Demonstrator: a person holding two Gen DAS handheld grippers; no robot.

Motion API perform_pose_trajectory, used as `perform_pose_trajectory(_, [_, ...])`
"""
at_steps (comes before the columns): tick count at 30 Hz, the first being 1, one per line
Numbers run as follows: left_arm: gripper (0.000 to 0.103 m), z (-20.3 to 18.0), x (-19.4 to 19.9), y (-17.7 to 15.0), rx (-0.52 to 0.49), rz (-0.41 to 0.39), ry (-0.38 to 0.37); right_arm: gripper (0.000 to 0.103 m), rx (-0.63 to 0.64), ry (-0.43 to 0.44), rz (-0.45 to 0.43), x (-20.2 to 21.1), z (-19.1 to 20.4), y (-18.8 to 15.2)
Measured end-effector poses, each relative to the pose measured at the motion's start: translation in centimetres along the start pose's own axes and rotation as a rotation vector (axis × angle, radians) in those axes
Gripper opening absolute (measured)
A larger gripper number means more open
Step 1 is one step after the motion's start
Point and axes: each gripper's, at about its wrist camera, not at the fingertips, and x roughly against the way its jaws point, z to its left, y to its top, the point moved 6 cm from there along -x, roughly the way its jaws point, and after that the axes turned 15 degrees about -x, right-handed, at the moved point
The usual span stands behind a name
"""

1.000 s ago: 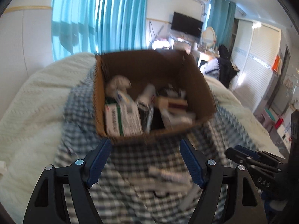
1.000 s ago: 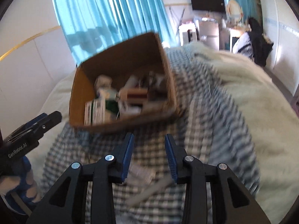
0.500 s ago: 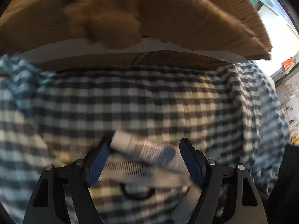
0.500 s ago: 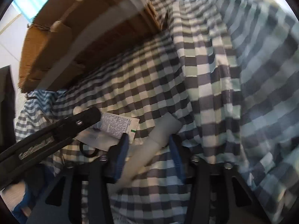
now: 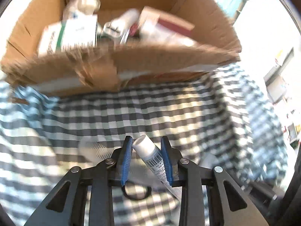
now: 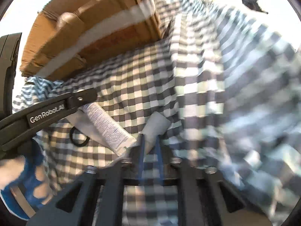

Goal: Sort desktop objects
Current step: 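Grasp the small white bottle with the left gripper while the right gripper grasps the white tube, then carry the bottle and tube over the cardboard box with both grippers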

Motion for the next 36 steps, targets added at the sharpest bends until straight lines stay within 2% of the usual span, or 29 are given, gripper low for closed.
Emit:
perform_pose_trajectory(3, [0.027,-0.9,3.3,-0.5,-0.033,-0.04,-0.006,0.0,0.02,0.01,-0.074,3.6,-0.2,0.4])
perform_pose_trajectory(5, [0.024,-1.2,5.6,-0.7,-0.057,-0.078,0.006,0.0,0.018,0.066,-0.1,5.5,-0.1,0.4])
perform_pose_trajectory(6, [0.023,-0.7,6.4,-0.6,-0.063,-0.093,0.02,0.0,0.003,0.097,-0.088,5.9,-0.7,0.9])
perform_pose_trajectory(8, [0.02,0.0,8.3,-0.1,-0.077,-0.134,0.064,0.0,-0.057,0.205,-0.009,5.6,-0.5,0.6])
perform_pose_trajectory(9, [0.02,0.5,9.3,0.5,-0.081,-0.158,0.081,0.002,-0.079,0.228,0.02,5.5,-0.2,0.7])
perform_pose_trajectory(10, [0.02,1.0,10.3,1.2,-0.087,-0.182,0.091,0.005,-0.089,0.245,0.051,4.8,0.3,0.3])
perform_pose_trajectory(11, [0.019,1.1,11.4,1.5,-0.096,-0.201,0.102,0.012,-0.088,0.253,0.071,3.9,1.2,-0.1])
perform_pose_trajectory(13, [0.019,1.3,12.4,2.3,-0.123,-0.227,0.13,0.019,-0.101,0.269,0.123,2.0,2.7,-0.8])
perform_pose_trajectory(14, [0.019,1.7,12.3,2.6,-0.13,-0.235,0.148,0.025,-0.117,0.267,0.144,0.8,2.8,-0.8])
perform_pose_trajectory(17, [0.019,2.6,13.4,3.4,-0.127,-0.267,0.183,0.034,-0.156,0.166,0.198,-3.2,2.6,-0.3])
perform_pose_trajectory(20, [0.019,3.4,14.5,4.0,-0.132,-0.296,0.218,0.04,-0.23,0.188,0.27,-6.4,2.3,-0.1])
perform_pose_trajectory(21, [0.019,3.4,14.7,4.2,-0.132,-0.306,0.227,0.036,-0.226,0.181,0.264,-6.6,2.3,0.1])
perform_pose_trajectory(22, [0.019,3.5,15.1,4.4,-0.134,-0.318,0.235,0.026,-0.21,0.146,0.251,-6.4,2.1,0.1])
perform_pose_trajectory(23, [0.019,3.6,15.6,4.5,-0.137,-0.329,0.243,0.004,-0.184,0.126,0.229,-5.9,1.9,0.0])
perform_pose_trajectory(27, [0.019,3.6,17.4,4.8,-0.136,-0.376,0.251,0.0,-0.148,0.186,0.15,-1.8,1.4,-0.4])
perform_pose_trajectory(31, [0.019,3.5,19.0,5.2,-0.123,-0.412,0.248,0.0,-0.139,0.294,0.074,3.1,1.6,0.1])
perform_pose_trajectory(33, [0.019,3.5,19.8,5.4,-0.115,-0.427,0.242,0.0,-0.182,0.346,0.122,3.4,1.7,0.2])
perform_pose_trajectory(34, [0.019,3.4,20.0,5.5,-0.111,-0.432,0.24,0.0,-0.214,0.332,0.15,2.4,1.6,0.5])
perform_pose_trajectory(35, [0.019,3.4,20.3,5.6,-0.108,-0.436,0.241,0.004,-0.242,0.305,0.171,1.2,1.8,0.7])
perform_pose_trajectory(36, [0.019,3.4,20.5,5.6,-0.108,-0.439,0.242,0.023,-0.278,0.27,0.193,-0.2,1.9,0.9])
